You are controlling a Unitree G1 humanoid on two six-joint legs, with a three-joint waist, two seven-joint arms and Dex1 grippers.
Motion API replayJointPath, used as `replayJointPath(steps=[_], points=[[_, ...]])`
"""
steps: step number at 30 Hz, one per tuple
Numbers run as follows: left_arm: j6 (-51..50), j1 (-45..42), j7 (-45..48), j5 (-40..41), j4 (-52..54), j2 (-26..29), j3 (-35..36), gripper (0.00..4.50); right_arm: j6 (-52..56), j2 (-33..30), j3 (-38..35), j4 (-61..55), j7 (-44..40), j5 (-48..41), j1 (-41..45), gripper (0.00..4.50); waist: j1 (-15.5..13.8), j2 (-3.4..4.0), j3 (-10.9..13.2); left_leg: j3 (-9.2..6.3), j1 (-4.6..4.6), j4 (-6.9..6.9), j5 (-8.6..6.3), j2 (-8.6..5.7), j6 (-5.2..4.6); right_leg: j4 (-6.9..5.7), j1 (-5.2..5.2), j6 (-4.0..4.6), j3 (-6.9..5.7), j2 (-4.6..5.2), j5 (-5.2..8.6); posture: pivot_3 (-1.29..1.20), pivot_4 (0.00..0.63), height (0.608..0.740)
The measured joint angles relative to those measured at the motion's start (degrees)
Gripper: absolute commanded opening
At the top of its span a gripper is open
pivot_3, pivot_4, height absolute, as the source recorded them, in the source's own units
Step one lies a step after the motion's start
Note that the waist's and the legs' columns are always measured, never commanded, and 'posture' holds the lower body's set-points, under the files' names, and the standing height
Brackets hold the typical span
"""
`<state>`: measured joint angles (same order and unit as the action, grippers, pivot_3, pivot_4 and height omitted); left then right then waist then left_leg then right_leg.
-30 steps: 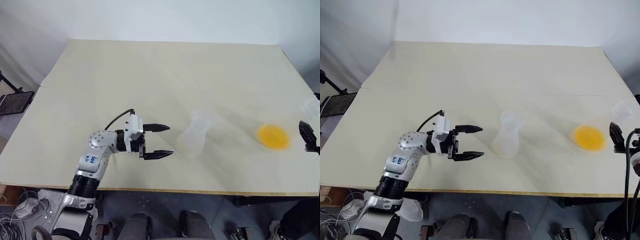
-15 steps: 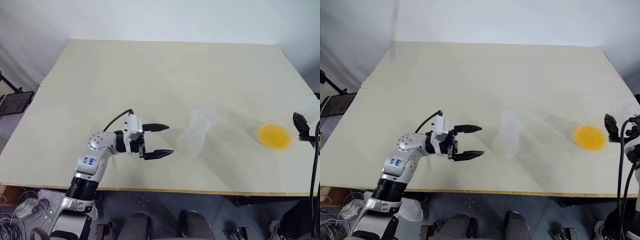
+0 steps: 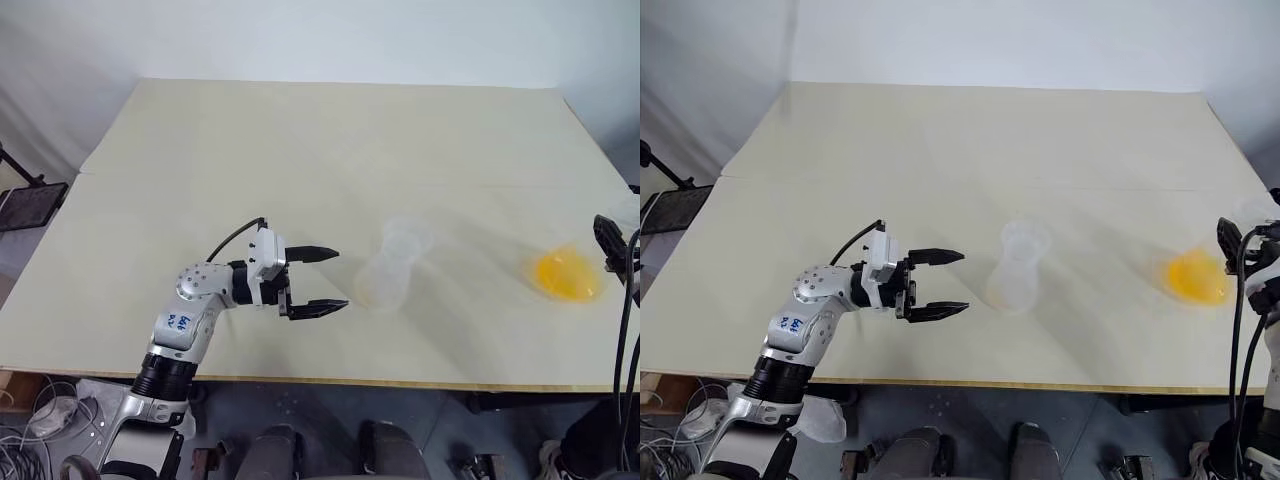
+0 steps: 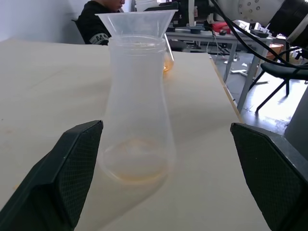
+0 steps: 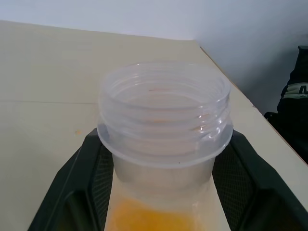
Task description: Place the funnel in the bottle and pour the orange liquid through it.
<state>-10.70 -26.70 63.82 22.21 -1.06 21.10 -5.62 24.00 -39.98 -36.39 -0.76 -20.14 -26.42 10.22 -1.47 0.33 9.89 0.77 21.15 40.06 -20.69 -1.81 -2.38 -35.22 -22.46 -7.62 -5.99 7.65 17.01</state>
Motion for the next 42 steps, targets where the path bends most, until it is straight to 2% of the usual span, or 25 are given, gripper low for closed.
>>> replayJointPath(steps=[4,8,14,19,25,34,37,42], points=[[0.55,-0.50,0.18,-0.01,-1.35,-0.23,-0.13,4.50,1.37,0.26,0.00,-5.06,0.42,-0.44,-1.67,2.45,0.02,0.09,0.03,0.02,0.01,-0.01,0.00,0.00,0.00,0.02,-0.01,0.00,0.00,0.00,0.00,0.00,0.150,0.740],[1.15,-2.54,1.04,-0.02,-3.04,-0.50,-0.40,4.50,5.17,0.19,0.60,-15.57,1.91,-0.61,-3.38,2.45,-0.05,0.13,0.05,0.01,0.03,0.00,0.00,0.01,0.01,0.03,-0.01,0.00,0.00,-0.01,0.00,0.00,0.150,0.740],[3.63,-6.21,3.68,-0.18,-9.46,-1.33,-1.13,4.50,13.54,-2.09,6.13,-31.43,4.91,0.77,-4.90,2.45,-0.15,0.13,0.05,0.00,0.07,0.00,0.00,0.00,0.00,0.11,-0.02,0.00,-0.01,-0.02,0.00,0.00,0.150,0.740],[6.89,-10.23,6.21,-0.51,-16.29,-2.48,-1.24,4.50,16.32,-6.70,14.20,-40.30,6.85,8.64,-5.95,2.45,-0.10,0.10,0.06,0.01,0.10,0.00,0.00,-0.04,0.00,0.17,-0.01,0.00,-0.01,-0.02,0.00,0.00,0.150,0.740],[9.60,-12.81,9.46,-1.14,-22.91,-2.37,-1.12,4.50,19.96,-17.26,27.69,-44.62,6.65,20.76,-3.97,2.45,0.06,0.09,0.07,0.01,0.11,-0.03,0.00,-0.01,0.00,0.20,-0.03,0.00,-0.06,-0.05,0.00,0.00,0.150,0.740],[10.22,-14.21,12.10,-1.70,-25.09,-0.80,-0.75,4.50,23.04,-19.02,43.87,-46.25,4.43,33.18,8.44,2.45,0.11,0.08,0.08,-0.06,0.16,-0.02,0.00,-0.02,0.00,0.24,-0.05,0.00,-0.09,-0.03,0.00,0.00,0.150,0.740],[10.32,-14.48,12.08,-1.99,-25.31,-0.71,-0.21,4.50,23.60,-18.67,48.10,-46.51,2.42,36.42,12.74,2.45,0.08,0.07,0.08,-0.10,0.17,-0.03,0.00,-0.02,0.00,0.23,-0.06,0.00,-0.11,-0.04,0.00,0.00,0.150,0.740],[10.32,-14.48,12.04,-2.18,-25.30,-0.73,-0.03,4.50,23.57,-18.37,51.86,-46.76,-0.70,40.04,14.35,2.45,0.05,0.07,0.08,-0.11,0.20,-0.02,0.00,-0.05,0.00,0.25,-0.05,-0.03,-0.12,-0.01,-0.02,0.00,0.150,0.740]])
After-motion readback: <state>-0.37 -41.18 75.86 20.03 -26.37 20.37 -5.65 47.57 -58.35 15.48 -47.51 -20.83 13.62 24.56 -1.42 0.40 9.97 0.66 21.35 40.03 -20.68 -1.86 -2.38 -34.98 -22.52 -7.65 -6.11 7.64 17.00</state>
